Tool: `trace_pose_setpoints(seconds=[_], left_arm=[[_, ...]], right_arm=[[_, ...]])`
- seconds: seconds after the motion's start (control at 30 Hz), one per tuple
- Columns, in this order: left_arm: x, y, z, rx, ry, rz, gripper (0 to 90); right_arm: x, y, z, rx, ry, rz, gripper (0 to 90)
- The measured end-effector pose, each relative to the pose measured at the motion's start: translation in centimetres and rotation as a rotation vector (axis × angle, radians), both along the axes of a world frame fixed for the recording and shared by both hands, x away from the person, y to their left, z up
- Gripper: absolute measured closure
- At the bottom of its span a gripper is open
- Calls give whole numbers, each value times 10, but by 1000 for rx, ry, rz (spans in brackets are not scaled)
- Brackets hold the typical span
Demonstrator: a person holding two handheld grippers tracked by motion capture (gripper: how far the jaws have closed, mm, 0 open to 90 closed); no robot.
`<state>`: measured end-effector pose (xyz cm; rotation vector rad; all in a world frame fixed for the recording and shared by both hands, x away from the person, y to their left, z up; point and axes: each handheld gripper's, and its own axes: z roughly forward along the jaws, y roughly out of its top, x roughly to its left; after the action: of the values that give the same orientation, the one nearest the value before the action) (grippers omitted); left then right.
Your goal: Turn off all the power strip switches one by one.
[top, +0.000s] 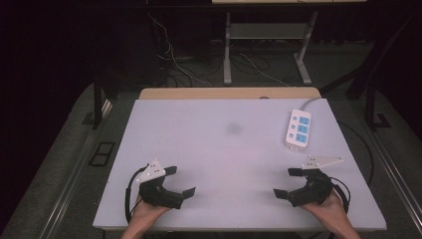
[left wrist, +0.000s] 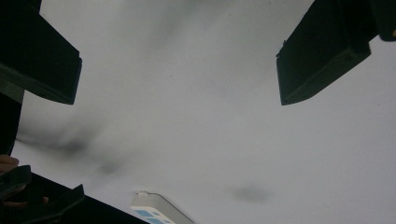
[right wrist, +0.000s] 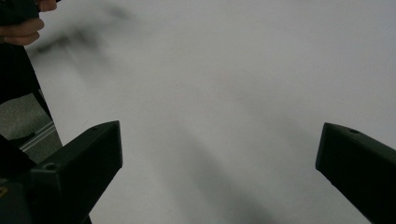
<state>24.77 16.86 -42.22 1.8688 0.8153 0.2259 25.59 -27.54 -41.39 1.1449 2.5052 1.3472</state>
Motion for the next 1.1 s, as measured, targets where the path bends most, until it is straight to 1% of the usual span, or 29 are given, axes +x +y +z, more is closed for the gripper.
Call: trace_pose_setpoints(seconds=[0.13,0.27,0.37,0.6,0.77,1.1], left_arm=[[0,1,0,2,-1,1,0],[0,1,0,2,0,2,0],[0,1,0,3,-2,1,0],[0,0,0,4,1,1,0],[0,0,-1,5,2,0,0],[1,0,-1,1,4,0,0]], right_arm=[[3,0,2,-4,9,3,4],[5,1,4,-8,5,9,3],[9,0,6,-12,16,12,3],[14,-2,11,-21,18,15,4],[20,-5,17,-29,19,24,3],[32,-11,30,-41,20,20,4]])
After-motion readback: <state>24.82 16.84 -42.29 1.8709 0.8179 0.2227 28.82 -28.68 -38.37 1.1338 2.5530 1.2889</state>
